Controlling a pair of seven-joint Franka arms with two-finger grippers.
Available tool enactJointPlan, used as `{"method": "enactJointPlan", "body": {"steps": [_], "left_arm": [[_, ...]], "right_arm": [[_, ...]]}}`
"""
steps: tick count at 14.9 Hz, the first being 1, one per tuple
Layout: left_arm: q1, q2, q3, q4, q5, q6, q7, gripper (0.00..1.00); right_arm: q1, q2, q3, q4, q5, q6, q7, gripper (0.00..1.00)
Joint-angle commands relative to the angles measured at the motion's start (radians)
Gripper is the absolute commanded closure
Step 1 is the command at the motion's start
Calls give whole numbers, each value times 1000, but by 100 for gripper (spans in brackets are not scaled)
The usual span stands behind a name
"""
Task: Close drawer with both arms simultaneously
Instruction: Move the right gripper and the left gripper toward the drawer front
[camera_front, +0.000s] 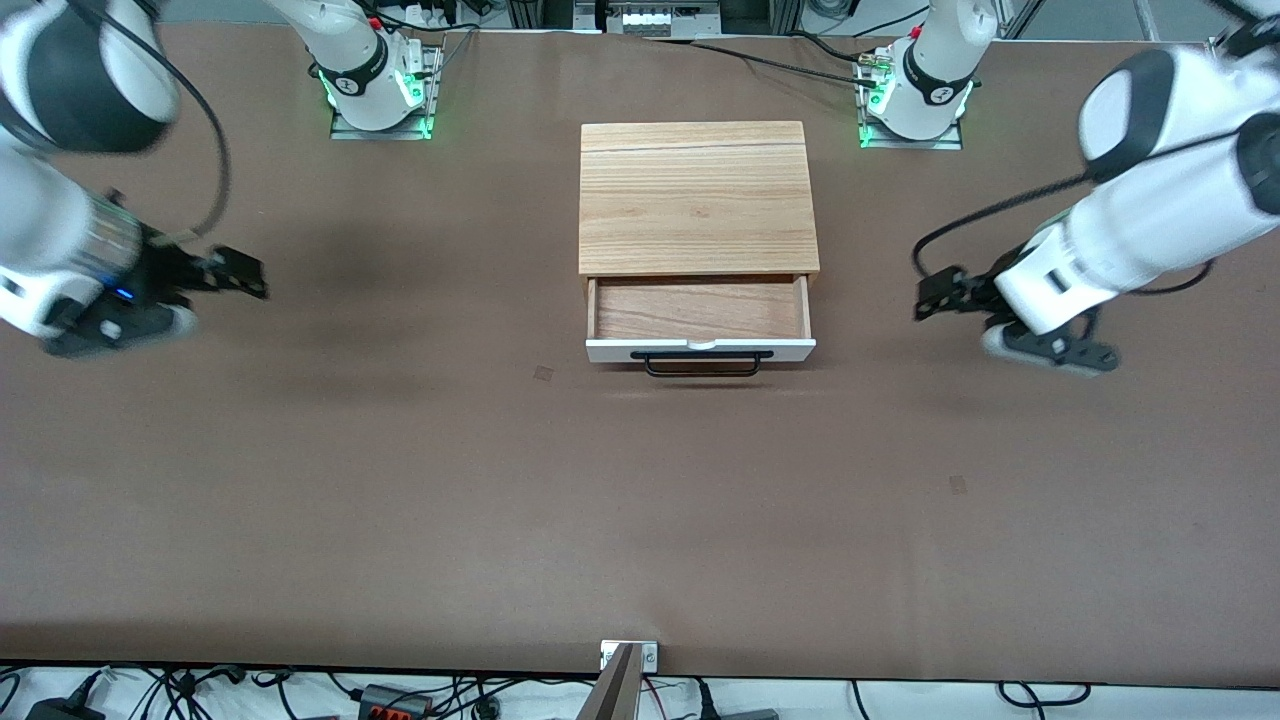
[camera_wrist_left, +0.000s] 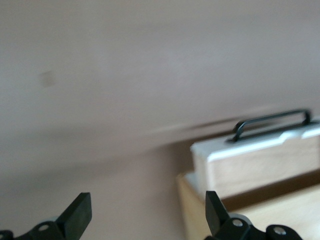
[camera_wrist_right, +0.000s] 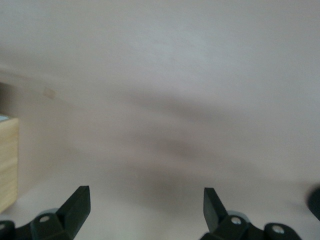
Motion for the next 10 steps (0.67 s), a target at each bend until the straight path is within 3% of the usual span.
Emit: {"method": "enactJointPlan", "body": {"steps": [1, 4, 7, 10], "left_arm": [[-24, 79, -4, 15, -160, 129, -6, 0], [-56, 163, -8, 15, -359, 242, 8, 0], [-119, 248, -23, 13, -432, 414, 11, 0], [-150, 276, -37, -14, -434, 450, 11, 0]], "right_arm": [[26, 93, 0, 58, 103, 68, 0, 0], [55, 113, 5, 56, 214, 155, -1, 0], [147, 197, 7, 56, 277, 333, 6, 0], [208, 275, 5, 59, 544, 442, 5, 0]]}}
